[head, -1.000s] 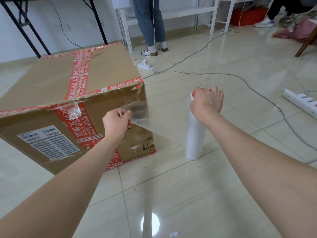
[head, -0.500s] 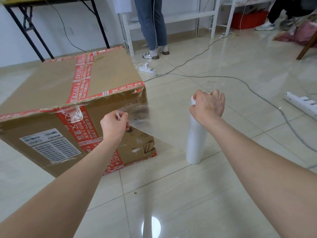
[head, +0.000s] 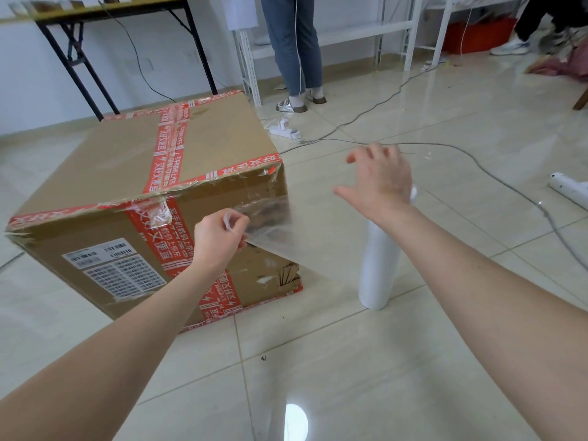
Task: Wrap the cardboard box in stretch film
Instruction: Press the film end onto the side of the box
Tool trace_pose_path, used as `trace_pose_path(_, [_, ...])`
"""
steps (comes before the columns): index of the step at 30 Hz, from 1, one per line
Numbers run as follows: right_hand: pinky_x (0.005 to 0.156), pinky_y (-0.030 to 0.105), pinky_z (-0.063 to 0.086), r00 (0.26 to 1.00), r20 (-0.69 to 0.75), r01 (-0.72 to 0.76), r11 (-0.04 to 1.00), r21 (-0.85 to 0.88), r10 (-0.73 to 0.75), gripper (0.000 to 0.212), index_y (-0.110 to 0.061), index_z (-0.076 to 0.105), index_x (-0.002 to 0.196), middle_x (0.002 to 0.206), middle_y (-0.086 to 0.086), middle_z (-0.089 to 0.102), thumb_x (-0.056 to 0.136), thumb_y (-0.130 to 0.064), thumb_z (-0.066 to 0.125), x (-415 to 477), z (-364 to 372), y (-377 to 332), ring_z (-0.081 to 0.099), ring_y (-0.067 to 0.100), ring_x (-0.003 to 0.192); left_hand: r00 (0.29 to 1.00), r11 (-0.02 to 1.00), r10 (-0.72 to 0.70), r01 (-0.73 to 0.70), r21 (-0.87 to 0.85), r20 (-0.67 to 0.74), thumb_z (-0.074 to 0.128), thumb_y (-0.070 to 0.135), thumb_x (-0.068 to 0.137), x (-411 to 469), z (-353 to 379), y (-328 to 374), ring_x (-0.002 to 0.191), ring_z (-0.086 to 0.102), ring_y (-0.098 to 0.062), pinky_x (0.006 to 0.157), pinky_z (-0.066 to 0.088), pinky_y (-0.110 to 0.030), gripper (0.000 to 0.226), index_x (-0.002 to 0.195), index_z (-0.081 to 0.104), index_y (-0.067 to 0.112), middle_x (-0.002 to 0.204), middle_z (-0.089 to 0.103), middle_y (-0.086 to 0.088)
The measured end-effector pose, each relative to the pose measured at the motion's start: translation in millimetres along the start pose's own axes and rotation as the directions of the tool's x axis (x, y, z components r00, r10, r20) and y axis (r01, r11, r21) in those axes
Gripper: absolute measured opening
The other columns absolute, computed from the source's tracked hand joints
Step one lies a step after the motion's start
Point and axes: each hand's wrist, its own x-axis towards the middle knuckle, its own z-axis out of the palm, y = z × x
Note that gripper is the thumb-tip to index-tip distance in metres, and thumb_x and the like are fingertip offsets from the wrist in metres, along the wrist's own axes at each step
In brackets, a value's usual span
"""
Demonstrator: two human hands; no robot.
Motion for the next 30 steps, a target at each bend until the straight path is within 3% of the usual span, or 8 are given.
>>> trace_pose_path(5, [0.108, 0.037, 0.029, 0.852, 0.251, 0.449, 0.888, 0.104, -0.460, 0.086, -0.029, 0.036, 0.140, 0.139, -0.003, 0.046, 0.068, -0.062, 0.070, -14.4, 19.2, -66.5, 0.033, 0.022, 0.130, 0.990, 0.981, 0.124, -0.132, 0.140, 0.064, 0.057, 0.023, 0.094, -17.9, -8.6, -13.2, 0.064, 0.066, -0.020, 0.060, 0.057, -0.033, 0.010, 0.092, 0.066, 0.020, 0.077, 0.068, 0.001])
trace_pose_path(7, [0.108, 0.042, 0.028, 0.814, 0.369, 0.448, 0.889, 0.090, -0.448, 0.079, -0.031, 0.038, 0.138, 0.132, -0.002, 0.054, 0.071, -0.059, 0.069, -19.7, 31.7, -78.1, 0.038, 0.023, 0.127, 0.984, 0.969, 0.156, -0.170, 0.181, 0.091, 0.054, 0.026, 0.096, -26.1, -12.8, -23.6, 0.060, 0.066, -0.017, 0.058, 0.058, -0.035, 0.011, 0.096, 0.064, 0.022, 0.074, 0.068, 0.004])
trace_pose_path(10, [0.094, 0.035, 0.036, 0.775, 0.434, 0.441, 0.885, 0.152, -0.460, 0.023, -0.034, 0.064, 0.106, 0.107, -0.005, 0.066, 0.085, -0.042, 0.063, -23.3, 37.5, -84.8, 0.054, 0.020, 0.106, 0.976, 0.944, 0.156, -0.194, 0.269, 0.155, 0.048, 0.030, 0.098, -36.2, -14.5, -36.7, 0.056, 0.063, -0.014, 0.054, 0.055, -0.033, 0.017, 0.101, 0.060, 0.019, 0.072, 0.067, 0.005])
trace_pose_path(12, [0.081, 0.029, 0.037, 0.762, 0.437, 0.441, 0.877, 0.193, -0.479, 0.011, -0.032, 0.070, 0.092, 0.094, -0.009, 0.065, 0.087, -0.039, 0.063, -24.7, 37.9, -86.5, 0.054, 0.016, 0.088, 0.976, 0.961, 0.122, -0.161, 0.223, 0.180, 0.046, 0.028, 0.099, -39.9, -12.4, -42.5, 0.053, 0.058, -0.011, 0.051, 0.049, -0.027, 0.016, 0.097, 0.058, 0.017, 0.071, 0.065, 0.005])
trace_pose_path(16, [0.071, 0.025, 0.039, 0.768, 0.443, 0.361, 0.884, 0.297, -0.462, 0.011, -0.032, 0.071, 0.086, 0.086, -0.012, 0.064, 0.084, -0.041, 0.065, -22.2, 36.8, -85.5, 0.056, 0.014, 0.084, 0.985, 0.992, 0.020, -0.042, 0.123, 0.173, 0.051, 0.024, 0.097, -34.9, -13.3, -50.4, 0.051, 0.051, -0.005, 0.048, 0.042, -0.015, 0.012, 0.092, 0.061, 0.018, 0.068, 0.060, 0.006])
trace_pose_path(20, [0.069, 0.025, 0.046, 0.770, 0.452, 0.322, 0.886, 0.334, -0.450, 0.009, -0.029, 0.070, 0.083, 0.088, -0.010, 0.067, 0.086, -0.033, 0.062, -21.0, 38.6, -86.7, 0.061, 0.015, 0.085, 0.970, 0.998, -0.032, 0.043, -0.043, 0.240, 0.063, 0.029, 0.089, -29.6, -13.9, -52.3, 0.079, 0.058, 0.001, 0.074, 0.049, -0.020, 0.006, 0.087, 0.064, 0.023, 0.091, 0.062, 0.009])
trace_pose_path(24, [0.064, 0.025, 0.043, 0.758, 0.479, 0.283, 0.885, 0.369, -0.442, 0.011, -0.032, 0.064, 0.078, 0.072, -0.015, 0.062, 0.087, -0.027, 0.060, -21.6, 39.5, -88.6, 0.059, 0.012, 0.081, 0.919, 0.933, -0.091, 0.213, -0.289, 0.383, 0.049, 0.031, 0.098, -30.8, -7.8, -42.0, 0.054, 0.053, -0.008, 0.052, 0.041, -0.022, 0.021, 0.095, 0.063, 0.015, 0.069, 0.061, -0.001])
trace_pose_path(30, [0.063, 0.027, 0.046, 0.800, 0.435, 0.225, 0.878, 0.422, -0.413, 0.024, -0.031, 0.058, 0.063, 0.065, -0.013, 0.063, 0.086, -0.026, 0.060, -21.0, 41.9, -88.4, 0.059, 0.012, 0.073, 0.731, 0.995, -0.011, 0.076, -0.065, 0.682, 0.069, 0.029, 0.085, -34.1, 2.2, -55.3, 0.081, 0.065, -0.005, 0.070, 0.050, -0.017, 0.026, 0.109, 0.057, 0.029, 0.100, 0.071, 0.005])
